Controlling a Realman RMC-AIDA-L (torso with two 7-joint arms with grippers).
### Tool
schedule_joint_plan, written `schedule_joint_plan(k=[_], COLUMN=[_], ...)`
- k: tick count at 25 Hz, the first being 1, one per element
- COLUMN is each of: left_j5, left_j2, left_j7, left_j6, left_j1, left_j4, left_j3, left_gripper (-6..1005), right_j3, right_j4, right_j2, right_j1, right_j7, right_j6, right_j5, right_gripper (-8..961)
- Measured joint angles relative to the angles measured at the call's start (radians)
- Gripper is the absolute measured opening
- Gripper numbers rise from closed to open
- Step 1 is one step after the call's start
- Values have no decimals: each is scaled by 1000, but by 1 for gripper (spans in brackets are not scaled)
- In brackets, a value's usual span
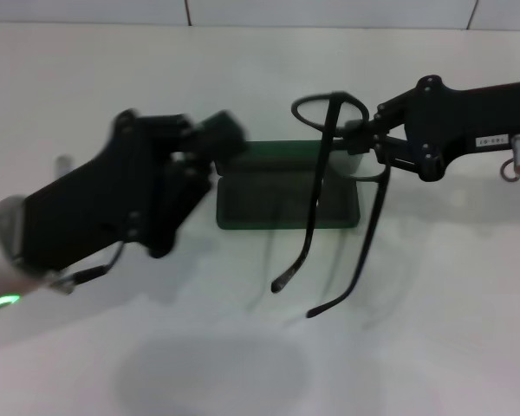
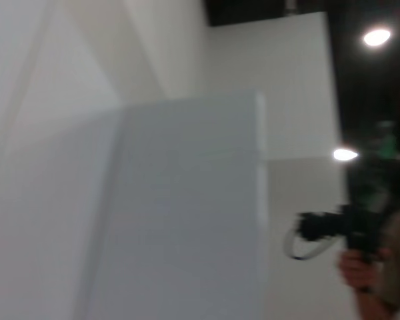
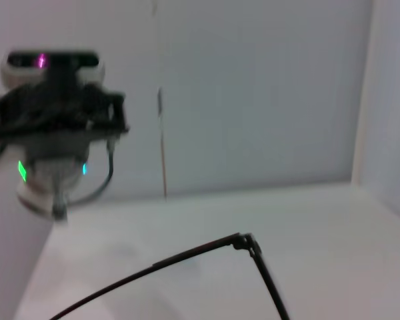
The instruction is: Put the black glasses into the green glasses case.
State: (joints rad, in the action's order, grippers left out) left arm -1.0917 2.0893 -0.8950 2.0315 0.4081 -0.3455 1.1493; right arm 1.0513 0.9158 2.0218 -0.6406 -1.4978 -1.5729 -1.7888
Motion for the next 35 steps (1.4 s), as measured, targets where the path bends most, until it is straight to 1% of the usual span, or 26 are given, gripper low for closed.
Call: schedule_joint_plan(k=[1, 2, 4, 6, 9, 12, 20, 35], left_j5=[-4, -6, -8, -12, -10, -1, 25, 33], left_j2=[-2, -4, -3, 2, 9, 12, 13, 15], left_j7=[-7, -12, -15, -13, -6, 0, 2, 12], left_j6=[0, -1, -15, -45, -110, -147, -199, -237], left_j1=[23, 48, 91, 115, 134, 138, 135, 141], left_j4=[3, 6, 11, 13, 19, 32, 55, 68], left_j3=[16, 33, 82, 115, 162, 178, 179, 177], left_gripper=[47, 38, 21, 21, 22, 22, 24, 27], right_j3=[0, 1, 0, 0, 0, 0, 1, 1], right_j4=[0, -105, -168, -226, -271, -281, -293, -297], right_j2=[0, 0, 0, 2, 3, 4, 5, 5], right_j1=[0, -15, -31, -49, -64, -67, -68, -68], right_j7=[0, 45, 79, 111, 130, 132, 133, 134], right_j6=[0, 8, 8, 4, -16, -36, -90, -134], right_j5=[0, 80, 128, 173, 219, 233, 245, 253], right_gripper=[86, 86, 86, 86, 86, 86, 85, 85])
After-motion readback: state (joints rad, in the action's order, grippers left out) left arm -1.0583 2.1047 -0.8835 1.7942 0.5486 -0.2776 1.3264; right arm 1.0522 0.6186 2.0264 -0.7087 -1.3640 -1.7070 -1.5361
